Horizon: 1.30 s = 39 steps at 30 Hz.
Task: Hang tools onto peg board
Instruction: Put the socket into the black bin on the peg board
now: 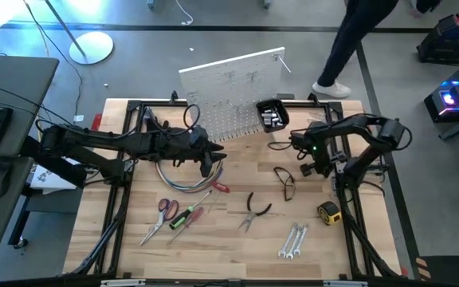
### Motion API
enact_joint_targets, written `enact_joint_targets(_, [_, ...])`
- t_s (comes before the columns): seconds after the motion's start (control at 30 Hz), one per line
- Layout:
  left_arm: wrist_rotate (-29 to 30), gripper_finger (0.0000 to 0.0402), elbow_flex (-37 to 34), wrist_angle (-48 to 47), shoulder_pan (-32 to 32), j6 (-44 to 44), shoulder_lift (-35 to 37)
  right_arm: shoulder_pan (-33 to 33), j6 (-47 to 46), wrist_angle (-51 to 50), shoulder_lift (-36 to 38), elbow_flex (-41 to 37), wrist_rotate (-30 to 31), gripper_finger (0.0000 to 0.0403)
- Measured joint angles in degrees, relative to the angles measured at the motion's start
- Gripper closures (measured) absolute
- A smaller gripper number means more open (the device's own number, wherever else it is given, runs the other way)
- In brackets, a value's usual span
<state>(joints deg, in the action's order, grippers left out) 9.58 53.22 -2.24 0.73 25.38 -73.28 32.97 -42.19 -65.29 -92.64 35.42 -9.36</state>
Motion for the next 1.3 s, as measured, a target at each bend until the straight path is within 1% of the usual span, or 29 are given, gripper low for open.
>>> enact_joint_targets(0.07, [0.0, 0.0238, 0.0, 0.1, 0.0, 0.0, 0.0, -1.5, -0.8, 0.2, 0.3, 0.0, -1.4, 0.0403])
enact_joint_targets(0.17, [0.0, 0.0238, 0.0, 0.2, 0.0, -0.1, 0.0, -3.1, -0.5, 0.0, 0.9, 0.1, -1.4, 0.0403])
enact_joint_targets(0.27, [0.0, 0.0238, 0.0, 0.4, 0.0, -0.2, 0.0, -3.5, -1.8, -1.1, 0.9, 0.9, 2.4, 0.0403])
enact_joint_targets(0.37, [0.0, 0.0238, 0.0, 0.2, -0.1, -0.5, 0.0, -4.1, -5.9, -1.2, 0.9, 0.9, 6.1, 0.0403])
enact_joint_targets(0.47, [-0.1, 0.0238, 0.0, 0.2, -0.4, -0.2, 0.0, -4.3, -8.4, -0.7, 0.9, 1.0, 7.4, 0.0403])
enact_joint_targets(0.57, [-0.1, 0.0238, 0.0, 0.2, -1.1, -0.2, 0.0, -4.3, -8.4, -1.0, 0.9, 1.6, 7.3, 0.0403])
enact_joint_targets(0.67, [0.0, 0.0238, 0.0, 0.2, -1.3, -1.4, 0.0, -4.3, -5.3, -0.4, 0.9, 3.1, 3.6, 0.0403])
enact_joint_targets(0.8, [0.2, 0.0238, 0.0, 0.1, -1.2, -2.2, 0.0, -5.8, 5.4, 0.0, 0.9, 6.6, -0.6, 0.0403])
enact_joint_targets(0.9, [0.2, 0.0238, 0.0, 0.1, -1.2, -3.9, 0.0, -7.4, 14.1, -3.8, 0.9, 10.4, -2.8, 0.0403])
enact_joint_targets(0.97, [0.2, 0.0238, 0.0, -0.1, -1.2, -4.7, 0.0, -8.4, 17.4, -7.0, 0.9, 11.9, -3.2, 0.0403])
enact_joint_targets(1.0, [0.2, 0.0238, 0.0, -0.1, -1.2, -5.0, 0.0, -8.7, 19.2, -8.2, 0.9, 12.2, -4.3, 0.0403])
enact_joint_targets(1.17, [0.2, 0.0238, 0.0, -0.1, -1.2, -5.1, 0.0, -9.0, 26.7, -12.8, -0.5, 9.0, -13.4, 0.0403])
enact_joint_targets(1.3, [0.2, 0.0238, 0.0, -0.1, -1.2, -5.1, 0.0, -10.0, 27.0, -13.6, -2.1, 4.3, -17.2, 0.0403])
